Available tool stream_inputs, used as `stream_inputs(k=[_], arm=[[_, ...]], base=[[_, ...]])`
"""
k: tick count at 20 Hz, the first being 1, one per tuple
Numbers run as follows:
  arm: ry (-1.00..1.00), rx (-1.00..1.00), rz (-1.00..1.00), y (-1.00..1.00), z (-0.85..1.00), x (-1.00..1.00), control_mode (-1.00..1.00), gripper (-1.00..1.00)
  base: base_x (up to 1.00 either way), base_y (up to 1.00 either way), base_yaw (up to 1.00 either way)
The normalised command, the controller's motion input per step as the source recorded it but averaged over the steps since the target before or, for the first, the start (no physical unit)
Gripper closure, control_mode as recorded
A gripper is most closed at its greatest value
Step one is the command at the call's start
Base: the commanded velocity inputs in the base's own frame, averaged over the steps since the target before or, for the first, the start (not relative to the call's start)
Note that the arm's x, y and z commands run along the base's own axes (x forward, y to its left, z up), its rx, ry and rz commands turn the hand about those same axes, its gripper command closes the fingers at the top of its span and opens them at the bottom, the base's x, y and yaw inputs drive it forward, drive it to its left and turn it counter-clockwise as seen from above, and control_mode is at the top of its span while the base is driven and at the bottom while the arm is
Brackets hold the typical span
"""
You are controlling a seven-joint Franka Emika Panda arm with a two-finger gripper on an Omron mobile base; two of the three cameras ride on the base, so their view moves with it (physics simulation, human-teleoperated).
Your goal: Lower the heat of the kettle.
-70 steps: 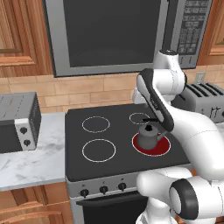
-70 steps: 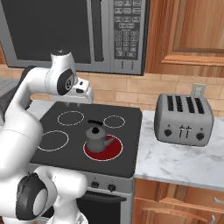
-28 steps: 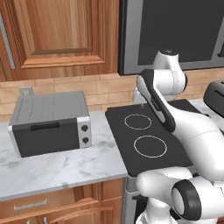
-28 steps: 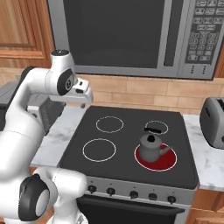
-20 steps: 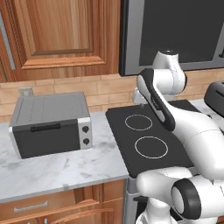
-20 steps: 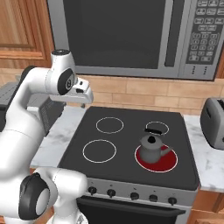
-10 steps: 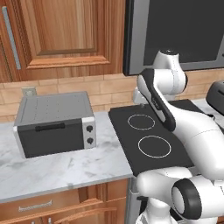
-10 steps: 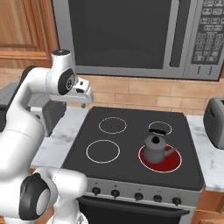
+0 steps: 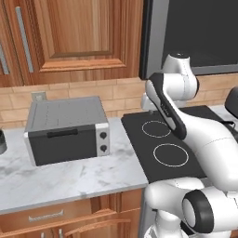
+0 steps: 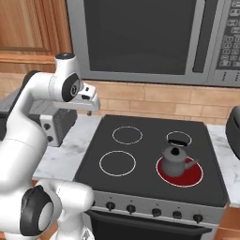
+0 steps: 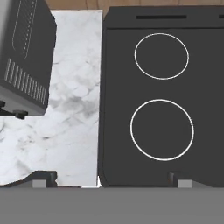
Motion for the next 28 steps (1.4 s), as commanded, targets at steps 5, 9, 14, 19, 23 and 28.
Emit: stream_inputs(k=[5, 9, 14, 19, 23, 28], arm=[[0.00, 0.00, 0.00, 0.00, 0.00, 0.00, 1.00, -1.00], [0.00, 0.00, 0.00, 0.00, 0.00, 0.00, 1.00, -1.00], [0.00, 0.00, 0.00, -0.02, -0.01, 0.00, -1.00, -1.00], [-0.16, 0.14, -0.04, -0.54, -0.18, -0.43, -1.00, -1.00], [-0.20, 0.27, -0.16, -0.91, -0.31, -0.64, -1.00, -1.00], [-0.21, 0.32, -0.21, -0.96, -0.41, -0.77, -1.00, -1.00]], base=[[0.14, 0.03, 0.09], [0.02, 0.00, 0.07], [0.00, 0.00, 0.02], [0.00, 0.00, 0.00], [0.00, 0.00, 0.00], [0.00, 0.00, 0.00]])
